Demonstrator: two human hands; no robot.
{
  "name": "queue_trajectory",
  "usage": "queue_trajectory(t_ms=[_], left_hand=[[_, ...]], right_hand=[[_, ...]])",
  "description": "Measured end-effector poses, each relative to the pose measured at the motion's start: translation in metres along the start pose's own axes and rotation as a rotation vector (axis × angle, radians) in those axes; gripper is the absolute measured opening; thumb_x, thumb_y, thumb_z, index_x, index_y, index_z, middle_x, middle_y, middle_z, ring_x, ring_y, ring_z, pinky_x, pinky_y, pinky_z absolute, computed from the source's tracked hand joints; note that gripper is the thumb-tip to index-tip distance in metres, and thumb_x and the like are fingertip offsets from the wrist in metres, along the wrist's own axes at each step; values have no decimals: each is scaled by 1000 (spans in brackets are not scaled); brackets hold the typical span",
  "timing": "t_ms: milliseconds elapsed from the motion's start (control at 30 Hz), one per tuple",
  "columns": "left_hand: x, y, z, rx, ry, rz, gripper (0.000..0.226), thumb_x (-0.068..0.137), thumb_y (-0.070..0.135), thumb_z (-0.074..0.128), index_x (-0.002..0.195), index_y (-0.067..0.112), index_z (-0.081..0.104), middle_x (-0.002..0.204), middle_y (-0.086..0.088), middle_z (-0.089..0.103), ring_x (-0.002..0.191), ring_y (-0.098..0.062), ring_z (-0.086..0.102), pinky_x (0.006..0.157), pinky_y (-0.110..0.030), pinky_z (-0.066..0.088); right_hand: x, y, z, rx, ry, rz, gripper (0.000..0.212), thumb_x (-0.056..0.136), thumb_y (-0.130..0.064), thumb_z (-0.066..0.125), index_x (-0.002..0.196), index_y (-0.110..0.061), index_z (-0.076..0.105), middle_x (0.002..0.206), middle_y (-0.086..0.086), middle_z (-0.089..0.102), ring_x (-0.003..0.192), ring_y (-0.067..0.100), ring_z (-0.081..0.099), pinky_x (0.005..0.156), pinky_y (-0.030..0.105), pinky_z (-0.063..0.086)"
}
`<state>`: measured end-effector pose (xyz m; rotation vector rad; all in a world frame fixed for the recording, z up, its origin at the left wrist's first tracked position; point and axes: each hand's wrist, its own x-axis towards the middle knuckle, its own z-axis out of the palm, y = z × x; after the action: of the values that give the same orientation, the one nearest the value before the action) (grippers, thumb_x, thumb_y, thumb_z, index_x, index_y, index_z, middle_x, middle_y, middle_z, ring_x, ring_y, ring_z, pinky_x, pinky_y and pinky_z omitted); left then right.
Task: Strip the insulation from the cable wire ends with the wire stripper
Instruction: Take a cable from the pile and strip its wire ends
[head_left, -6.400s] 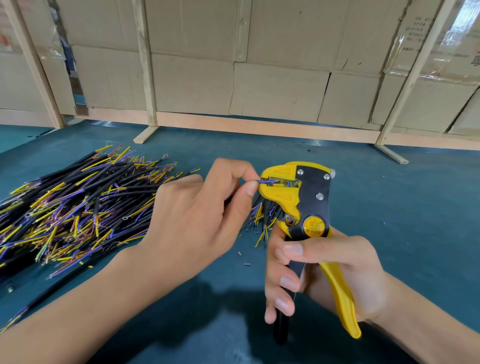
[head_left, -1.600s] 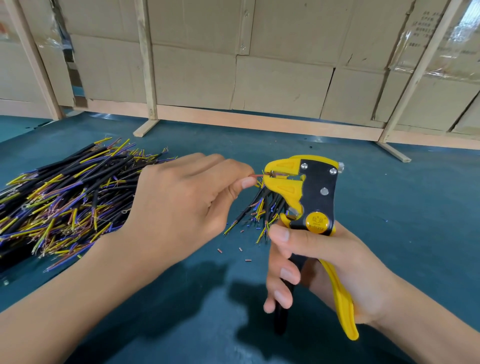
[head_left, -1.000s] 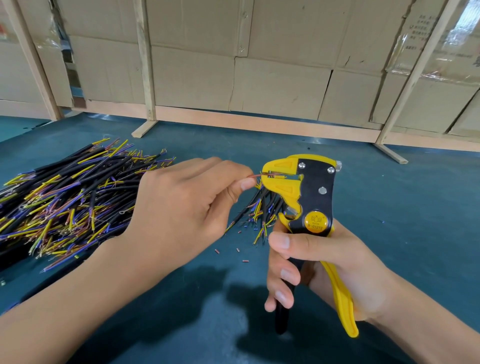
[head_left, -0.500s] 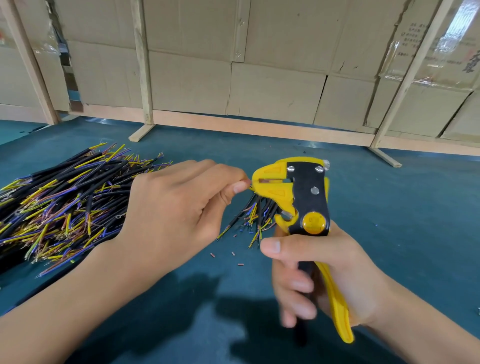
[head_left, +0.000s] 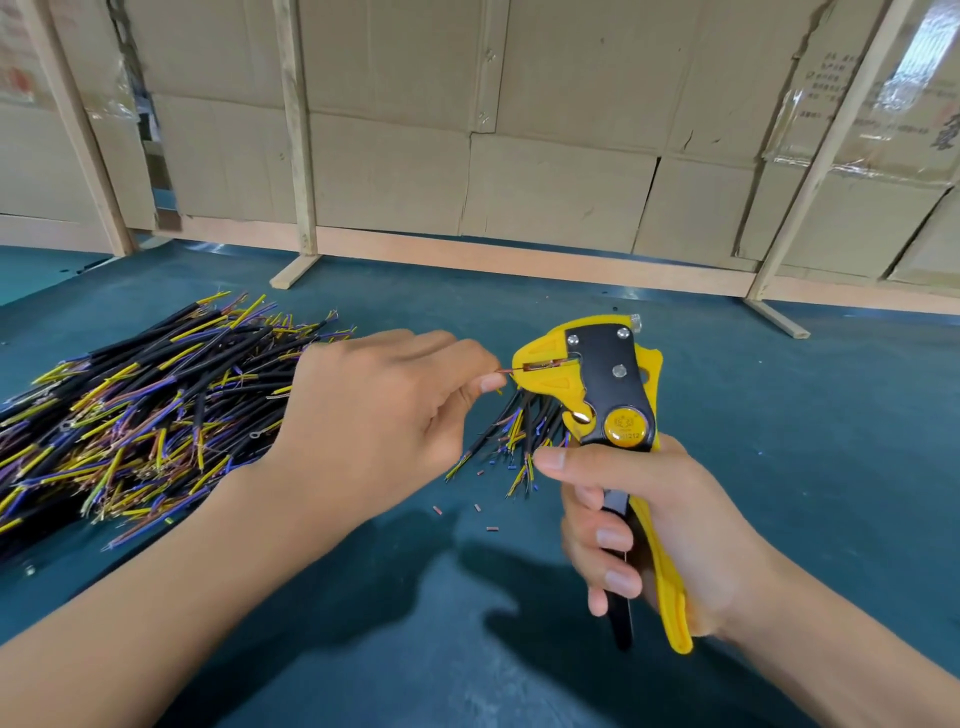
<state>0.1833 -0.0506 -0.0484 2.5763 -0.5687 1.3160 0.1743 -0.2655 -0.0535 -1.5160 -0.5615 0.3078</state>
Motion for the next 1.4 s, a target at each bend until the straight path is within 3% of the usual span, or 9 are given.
queue_trajectory(t_ms=[133,300,600,867,1067,1167,1267,1333,1400], left_hand=[[-1,-32,-3,123,-13,-211,30,98,37,46,92,24,72,77,4,71,74,-28,70,52,-34,44],[4,-50,-6,113,34,-259,32,102,38,42,106,27,72,88,5,71,85,-28,67,60,-38,46],[-9,-17,11,33,-31,-52,26,102,28,49,110,24,73,87,7,73,77,-25,68,50,-38,50],[-11,-10,13,-185,-147,14,33,100,19,51,128,26,67,84,5,59,74,-22,59,61,-42,55],[-10,0,11,-335,-182,-1,25,103,31,47,120,17,60,93,9,70,75,-16,63,64,-37,53],[-10,8,9,-430,-232,-2,25,103,37,45,110,16,57,86,13,67,61,-5,49,59,-25,45],[-10,17,5,-441,-258,24,29,103,39,45,106,14,59,77,13,63,57,-10,37,52,-22,34],[-10,21,3,-444,-261,20,30,103,39,48,103,12,61,63,19,49,53,-8,38,49,-16,26],[-11,22,3,-414,-284,11,32,103,40,44,101,12,60,60,18,47,49,-7,37,47,-14,26]], right_hand=[[4,-21,-12,245,142,129,36,76,-27,71,52,-21,45,44,-2,31,30,17,31,41,29,46],[10,-38,-35,275,373,87,34,76,-28,67,53,-24,42,47,-4,26,32,18,27,41,31,42],[19,-3,-22,227,164,320,31,79,-27,74,58,-19,54,55,4,39,42,25,41,51,40,52],[24,15,-18,248,145,439,23,76,-26,76,61,-15,62,59,8,49,48,29,52,57,44,56],[26,15,-20,286,268,288,14,66,-24,84,71,-13,78,75,13,67,52,30,59,58,44,57],[23,15,-20,246,259,172,23,70,-22,84,88,-8,79,97,22,74,57,30,61,64,45,57],[20,13,-18,264,222,79,25,69,-13,85,92,-5,77,85,26,69,58,33,61,66,48,56],[20,11,-18,273,202,40,28,72,-10,81,96,1,72,82,24,67,59,34,61,67,50,56],[19,8,-18,285,187,22,29,75,-12,77,97,5,69,82,24,67,60,35,60,67,52,56]])
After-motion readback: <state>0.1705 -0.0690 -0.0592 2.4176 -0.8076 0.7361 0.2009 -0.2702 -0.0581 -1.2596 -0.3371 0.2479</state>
